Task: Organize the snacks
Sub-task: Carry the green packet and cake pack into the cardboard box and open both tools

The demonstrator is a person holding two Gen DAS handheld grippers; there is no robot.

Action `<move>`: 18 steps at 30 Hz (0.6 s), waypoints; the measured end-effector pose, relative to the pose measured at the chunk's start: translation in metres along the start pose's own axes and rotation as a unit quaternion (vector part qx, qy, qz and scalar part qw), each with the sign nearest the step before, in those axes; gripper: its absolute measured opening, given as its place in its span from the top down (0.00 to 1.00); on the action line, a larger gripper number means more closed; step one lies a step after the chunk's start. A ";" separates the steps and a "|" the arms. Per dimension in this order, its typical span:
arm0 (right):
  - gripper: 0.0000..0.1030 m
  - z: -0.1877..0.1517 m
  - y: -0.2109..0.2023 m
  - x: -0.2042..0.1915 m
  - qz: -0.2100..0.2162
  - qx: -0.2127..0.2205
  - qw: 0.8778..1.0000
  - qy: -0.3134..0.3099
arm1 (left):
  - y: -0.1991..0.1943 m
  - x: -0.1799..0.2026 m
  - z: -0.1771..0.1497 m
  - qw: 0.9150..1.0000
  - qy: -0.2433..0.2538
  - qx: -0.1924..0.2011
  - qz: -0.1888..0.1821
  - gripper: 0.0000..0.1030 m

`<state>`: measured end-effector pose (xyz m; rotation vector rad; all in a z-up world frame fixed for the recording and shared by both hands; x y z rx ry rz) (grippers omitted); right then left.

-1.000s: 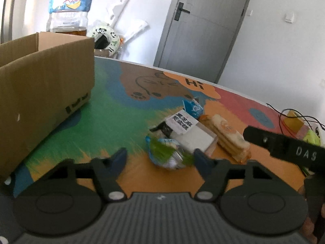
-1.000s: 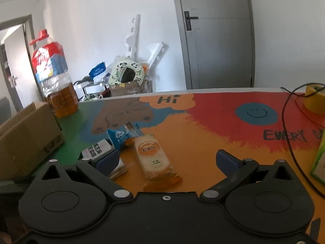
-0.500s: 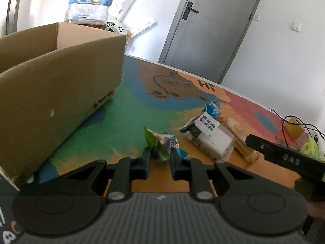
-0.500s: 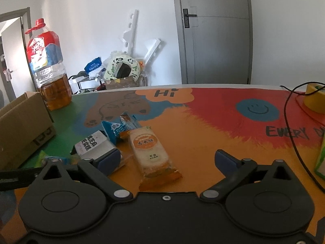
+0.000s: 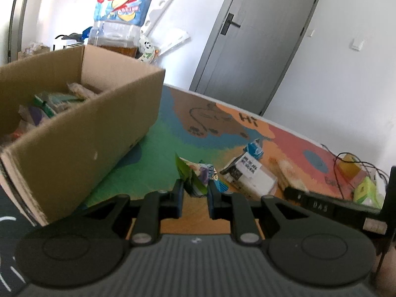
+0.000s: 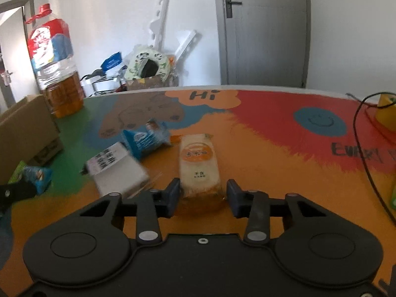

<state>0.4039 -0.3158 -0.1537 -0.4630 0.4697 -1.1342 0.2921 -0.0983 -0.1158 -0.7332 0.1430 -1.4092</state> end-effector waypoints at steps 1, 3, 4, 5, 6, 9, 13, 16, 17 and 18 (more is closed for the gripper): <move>0.65 -0.001 -0.003 -0.001 0.001 -0.003 1.000 0.000 | -0.003 -0.001 0.001 1.000 0.000 0.002 -0.003 0.83; 0.65 -0.003 -0.010 -0.003 -0.001 -0.003 1.000 0.001 | -0.009 -0.003 0.004 1.000 -0.002 0.005 -0.006 0.83; 0.65 -0.004 -0.014 -0.004 0.000 0.000 1.000 0.003 | -0.011 -0.003 0.005 1.000 -0.003 0.007 -0.006 0.83; 0.65 -0.004 -0.019 -0.006 0.002 0.003 1.000 0.005 | -0.013 -0.004 0.007 1.000 -0.003 0.008 -0.007 0.83; 0.65 -0.004 -0.024 -0.008 0.004 0.006 1.000 0.008 | -0.015 -0.005 0.008 1.000 -0.004 0.010 -0.009 0.83; 0.65 -0.002 -0.034 -0.012 0.022 0.017 0.999 0.024 | -0.023 -0.007 0.015 1.000 -0.006 0.016 -0.012 0.83; 0.65 0.006 -0.046 -0.023 0.025 0.033 0.999 0.025 | -0.033 -0.011 0.024 1.000 -0.008 0.025 -0.014 0.83; 0.65 0.016 -0.052 -0.033 0.031 0.046 0.998 0.023 | -0.042 -0.015 0.032 0.999 -0.007 0.036 -0.013 0.83; 0.65 0.019 -0.054 -0.037 0.034 0.049 0.998 0.021 | -0.045 -0.015 0.035 0.999 -0.006 0.040 -0.013 0.83; 0.65 0.023 -0.056 -0.042 0.038 0.053 0.998 0.020 | -0.047 -0.015 0.038 0.999 -0.002 0.044 -0.013 0.83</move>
Point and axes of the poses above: each gripper's, at about its wrist camera, not at the fingertips, and y roughly the way its jaws point, x to its right, z to its top, the point moved 4 cm from there along y, roughly the way its jaws point, and after that the axes turned 2 degrees about x, right-handed, at the moved point
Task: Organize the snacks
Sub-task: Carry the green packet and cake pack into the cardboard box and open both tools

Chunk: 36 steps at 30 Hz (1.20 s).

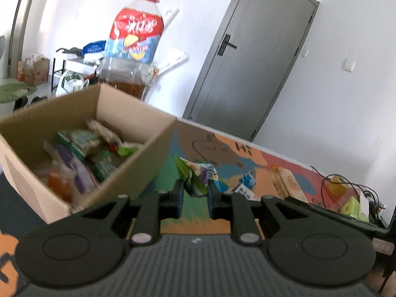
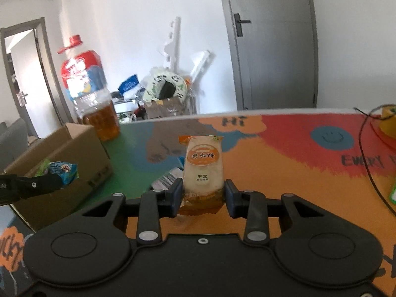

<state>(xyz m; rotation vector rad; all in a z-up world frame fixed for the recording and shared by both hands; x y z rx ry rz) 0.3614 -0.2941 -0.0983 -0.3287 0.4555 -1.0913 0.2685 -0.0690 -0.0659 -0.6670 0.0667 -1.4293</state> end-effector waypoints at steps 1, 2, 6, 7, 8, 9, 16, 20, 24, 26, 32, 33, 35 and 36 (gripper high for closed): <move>0.65 0.003 -0.001 -0.004 0.003 0.003 1.000 -0.002 | 0.000 0.000 0.003 1.000 0.003 0.003 0.000 0.83; 0.65 0.006 -0.001 -0.009 0.006 0.006 1.000 -0.004 | -0.002 -0.001 0.007 1.000 0.003 0.005 0.000 0.83; 0.65 0.016 -0.004 -0.027 0.018 0.017 1.000 -0.010 | -0.011 -0.010 0.020 1.000 0.007 0.014 0.004 0.83; 0.65 0.018 -0.005 -0.032 0.021 0.019 1.000 -0.012 | -0.013 -0.013 0.023 1.000 0.006 0.017 0.005 0.83; 0.65 0.020 -0.005 -0.037 0.024 0.021 0.999 -0.012 | -0.015 -0.015 0.026 1.000 0.005 0.019 0.005 0.83; 0.65 0.022 -0.006 -0.042 0.028 0.023 0.999 -0.013 | -0.017 -0.018 0.030 1.000 0.004 0.022 0.006 0.83; 0.65 0.040 -0.003 -0.084 0.055 0.038 0.998 -0.012 | -0.026 -0.043 0.048 0.999 -0.008 0.035 0.019 0.83; 0.65 0.046 0.000 -0.110 0.075 0.041 0.996 -0.017 | -0.032 -0.058 0.056 0.999 -0.009 0.042 0.030 0.83; 0.65 0.050 0.004 -0.130 0.089 0.041 0.995 -0.020 | -0.036 -0.074 0.064 0.998 -0.018 0.046 0.037 0.83; 0.65 0.050 0.007 -0.138 0.093 0.038 0.995 -0.021 | -0.037 -0.083 0.068 0.998 -0.022 0.048 0.041 0.83; 0.65 0.048 0.014 -0.160 0.096 0.033 0.994 -0.030 | -0.035 -0.113 0.077 0.997 -0.040 0.044 0.053 0.83; 0.65 0.048 0.015 -0.163 0.097 0.033 0.994 -0.031 | -0.033 -0.117 0.078 0.997 -0.042 0.043 0.055 0.83; 0.65 0.048 0.018 -0.170 0.099 0.032 0.994 -0.033 | -0.031 -0.124 0.081 0.997 -0.044 0.041 0.056 0.83; 0.65 0.048 0.019 -0.173 0.100 0.031 0.994 -0.036 | -0.029 -0.127 0.082 0.997 -0.045 0.040 0.058 0.83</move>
Point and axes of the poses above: each gripper's, at about its wrist camera, not at the fingertips, and y roughly the way its jaws point, x to its right, z to its top, the point moved 4 cm from there along y, roughly the way its jaws point, and after that the axes turned 2 degrees about x, right-handed, at the moved point
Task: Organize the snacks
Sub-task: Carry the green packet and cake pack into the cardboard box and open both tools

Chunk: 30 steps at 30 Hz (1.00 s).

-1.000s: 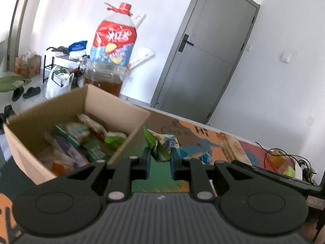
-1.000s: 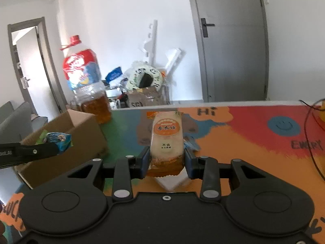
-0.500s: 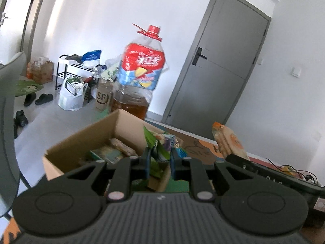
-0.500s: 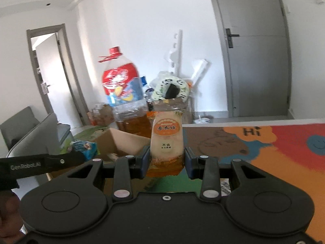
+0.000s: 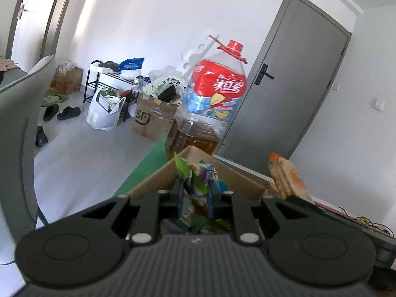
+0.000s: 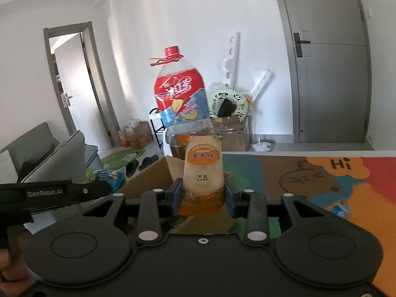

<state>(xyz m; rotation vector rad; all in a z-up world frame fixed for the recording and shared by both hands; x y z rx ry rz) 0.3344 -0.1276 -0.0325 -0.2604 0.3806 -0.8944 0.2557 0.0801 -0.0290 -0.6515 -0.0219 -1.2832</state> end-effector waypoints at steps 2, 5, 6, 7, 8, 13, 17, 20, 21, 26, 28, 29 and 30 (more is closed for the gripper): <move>0.65 0.000 0.006 -0.004 0.002 -0.003 1.000 -0.002 | 0.005 -0.006 0.002 1.000 -0.003 -0.004 0.004 0.82; 0.65 0.000 0.013 -0.011 0.006 -0.007 1.000 -0.007 | 0.007 -0.013 0.002 1.000 -0.013 -0.009 0.009 0.82; 0.65 0.000 0.015 -0.014 0.007 -0.008 1.000 -0.008 | 0.006 -0.014 0.001 1.000 -0.015 -0.008 0.012 0.80; 0.65 0.000 0.016 -0.016 0.010 -0.009 1.000 -0.009 | 0.006 -0.015 0.001 1.000 -0.015 -0.009 0.014 0.78; 0.65 -0.001 0.017 -0.018 0.012 -0.010 1.000 -0.010 | 0.005 -0.016 0.000 1.000 -0.016 -0.011 0.014 0.78; 0.65 -0.003 0.024 -0.028 0.027 -0.015 0.999 -0.011 | 0.001 -0.019 -0.003 0.999 -0.018 -0.013 0.023 0.58; 0.65 -0.006 0.028 -0.034 0.032 -0.021 0.999 -0.013 | -0.005 -0.022 -0.004 0.999 -0.019 -0.009 0.027 0.56; 0.65 -0.006 0.027 -0.038 0.035 -0.021 0.999 -0.016 | -0.007 -0.023 -0.004 0.999 -0.023 -0.008 0.029 0.54; 0.65 -0.006 0.026 -0.040 0.036 -0.021 0.999 -0.015 | -0.009 -0.024 -0.004 0.999 -0.023 -0.008 0.029 0.53; 0.54 -0.007 0.021 -0.042 0.041 -0.020 0.999 -0.013 | -0.015 -0.026 -0.002 0.999 -0.024 -0.002 0.033 0.42; 0.53 -0.007 0.018 -0.040 0.037 -0.018 0.999 -0.012 | -0.017 -0.026 -0.003 0.999 -0.025 0.000 0.036 0.36; 0.50 -0.007 0.017 -0.038 0.035 -0.020 0.999 -0.011 | -0.018 -0.026 -0.003 0.999 -0.025 0.001 0.036 0.33; 0.47 -0.007 0.015 -0.036 0.032 -0.020 0.999 -0.011 | -0.019 -0.025 -0.004 0.999 -0.025 0.002 0.037 0.29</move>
Point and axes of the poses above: each gripper's, at about its wrist camera, not at the fingertips, and y roughly the way its jaws point, x to its right, z to its top, the point moved 4 cm from there along y, roughly the way its jaws point, and after that the axes turned 2 degrees about x, right-handed, at the moved point
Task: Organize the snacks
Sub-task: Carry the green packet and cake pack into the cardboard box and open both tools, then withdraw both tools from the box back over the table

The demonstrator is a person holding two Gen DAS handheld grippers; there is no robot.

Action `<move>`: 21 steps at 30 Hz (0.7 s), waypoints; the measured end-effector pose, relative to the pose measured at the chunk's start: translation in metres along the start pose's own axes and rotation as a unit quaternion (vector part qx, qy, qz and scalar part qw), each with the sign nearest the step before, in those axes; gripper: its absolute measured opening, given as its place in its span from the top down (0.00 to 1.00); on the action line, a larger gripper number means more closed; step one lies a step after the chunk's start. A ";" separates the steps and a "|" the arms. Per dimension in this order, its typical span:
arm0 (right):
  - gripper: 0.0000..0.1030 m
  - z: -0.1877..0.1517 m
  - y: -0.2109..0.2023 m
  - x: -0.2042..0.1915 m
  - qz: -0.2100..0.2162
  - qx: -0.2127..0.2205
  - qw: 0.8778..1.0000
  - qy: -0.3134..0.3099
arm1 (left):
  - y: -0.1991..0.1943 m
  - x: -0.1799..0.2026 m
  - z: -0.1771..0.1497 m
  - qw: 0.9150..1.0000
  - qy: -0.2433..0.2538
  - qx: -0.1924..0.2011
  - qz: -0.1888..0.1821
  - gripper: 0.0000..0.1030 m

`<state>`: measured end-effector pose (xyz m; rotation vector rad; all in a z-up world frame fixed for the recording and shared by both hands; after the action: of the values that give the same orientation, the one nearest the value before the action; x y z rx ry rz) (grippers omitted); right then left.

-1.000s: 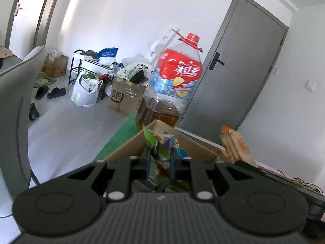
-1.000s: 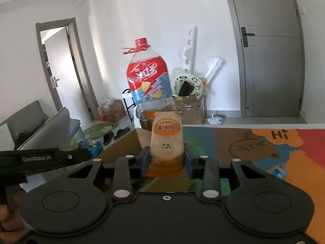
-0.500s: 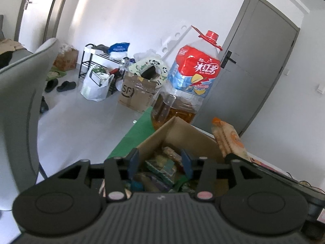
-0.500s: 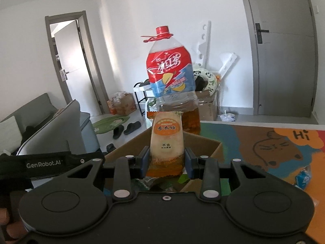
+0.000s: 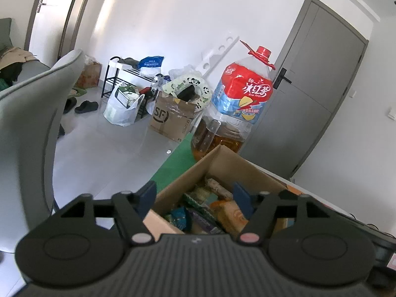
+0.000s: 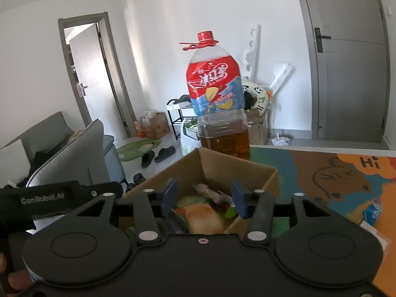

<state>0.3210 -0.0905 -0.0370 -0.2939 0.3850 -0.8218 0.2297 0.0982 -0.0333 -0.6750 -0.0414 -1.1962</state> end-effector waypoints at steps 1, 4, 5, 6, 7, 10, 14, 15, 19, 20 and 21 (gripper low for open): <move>0.42 0.000 -0.003 0.002 -0.006 0.001 1.000 0.000 | 0.000 0.001 -0.001 1.000 0.000 0.000 0.001 0.27; 0.36 -0.002 -0.011 0.010 -0.022 0.007 1.000 -0.002 | -0.001 0.005 -0.003 1.000 -0.001 0.003 0.003 0.16; 0.33 -0.002 -0.014 0.013 -0.027 0.008 1.000 -0.001 | -0.001 0.007 -0.004 1.000 -0.001 0.004 0.004 0.13; 0.32 -0.003 -0.016 0.016 -0.032 0.008 0.999 0.001 | -0.002 0.009 -0.005 1.000 0.000 0.006 0.006 0.12; 0.28 -0.003 -0.019 0.020 -0.036 0.009 0.999 0.002 | -0.002 0.012 -0.006 1.000 0.003 0.007 0.007 0.12; 0.16 -0.003 -0.029 0.030 -0.046 0.015 0.999 0.008 | -0.004 0.020 -0.009 1.000 0.011 0.008 0.003 0.10; 0.07 -0.004 -0.040 0.042 -0.063 0.018 0.998 0.005 | -0.006 0.030 -0.010 1.000 0.015 0.009 -0.001 0.07; 0.06 -0.004 -0.043 0.045 -0.068 0.020 0.997 0.005 | -0.007 0.031 -0.011 1.000 0.016 0.009 -0.004 0.07; 0.00 -0.004 -0.056 0.056 -0.082 0.030 0.996 0.003 | -0.010 0.048 -0.014 0.999 0.038 0.011 -0.020 0.07; 0.00 -0.004 -0.057 0.059 -0.084 0.030 0.996 0.004 | -0.011 0.052 -0.015 0.999 0.042 0.010 -0.021 0.07; 0.00 -0.004 -0.059 0.062 -0.087 0.030 0.996 0.006 | -0.012 0.055 -0.015 0.999 0.044 0.010 -0.022 0.07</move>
<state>0.3187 -0.1758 -0.0304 -0.2689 0.3476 -1.0042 0.2362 0.0418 -0.0198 -0.6067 0.0058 -1.2659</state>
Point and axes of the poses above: each gripper's, at about its wrist camera, not at the fingertips, and y roughly the way its jaws point, x to its right, z to its top, the point moved 4 cm from there along y, roughly the way its jaws point, and after that the axes turned 2 degrees about x, right-handed, at the moved point
